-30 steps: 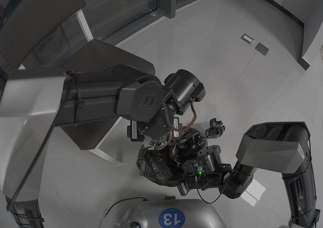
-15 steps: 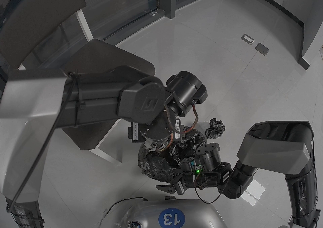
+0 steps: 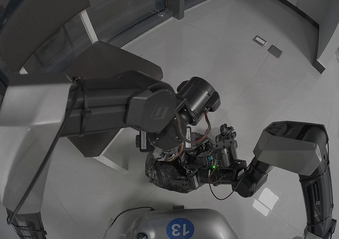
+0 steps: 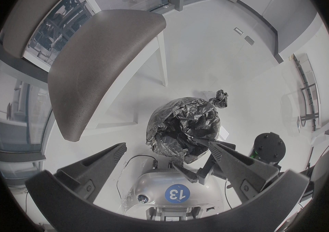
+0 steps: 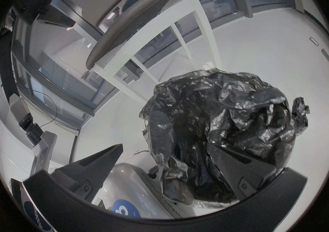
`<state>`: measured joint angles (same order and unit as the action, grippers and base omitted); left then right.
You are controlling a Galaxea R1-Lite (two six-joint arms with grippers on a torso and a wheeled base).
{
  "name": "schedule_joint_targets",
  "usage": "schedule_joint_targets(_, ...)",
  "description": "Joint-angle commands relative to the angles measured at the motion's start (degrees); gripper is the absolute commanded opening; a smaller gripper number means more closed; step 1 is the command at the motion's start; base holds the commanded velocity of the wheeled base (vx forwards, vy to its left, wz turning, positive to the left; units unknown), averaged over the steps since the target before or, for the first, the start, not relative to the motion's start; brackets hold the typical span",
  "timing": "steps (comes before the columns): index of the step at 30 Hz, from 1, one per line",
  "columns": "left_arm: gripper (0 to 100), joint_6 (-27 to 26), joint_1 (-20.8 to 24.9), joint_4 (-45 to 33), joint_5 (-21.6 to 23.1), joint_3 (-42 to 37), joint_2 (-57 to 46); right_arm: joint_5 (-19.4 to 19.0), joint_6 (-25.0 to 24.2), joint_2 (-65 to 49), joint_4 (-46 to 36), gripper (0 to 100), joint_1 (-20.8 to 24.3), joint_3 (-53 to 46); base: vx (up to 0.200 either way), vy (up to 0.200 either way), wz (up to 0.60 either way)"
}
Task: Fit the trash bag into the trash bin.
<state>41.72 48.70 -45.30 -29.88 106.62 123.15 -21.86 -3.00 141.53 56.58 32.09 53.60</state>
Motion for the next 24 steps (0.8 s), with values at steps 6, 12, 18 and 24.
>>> schedule_joint_targets(6, 100, 0.2, 0.4, 0.0, 0.0, -0.3, 0.2, -0.1, -0.1, 3.7, -1.5, 100, 2.0, 3.9, 0.000, 0.000, 0.00)
schedule_joint_targets(12, 100, 1.0, 1.3, 0.0, 0.0, -0.3, 0.2, -0.1, 0.2, 5.2, -1.9, 0, 1.8, 4.4, 0.000, 0.000, 0.00)
schedule_joint_targets(18, 100, 1.0, 1.3, 0.0, 0.0, -0.3, 0.2, -0.1, -0.3, 5.8, -1.6, 0, 1.9, 4.8, 0.000, 0.000, 0.00)
schedule_joint_targets(24, 100, 1.0, 1.3, 0.0, 0.0, -0.3, 0.2, 0.0, 0.4, 6.1, 0.1, 0, 2.5, 5.2, 0.000, 0.000, 0.00)
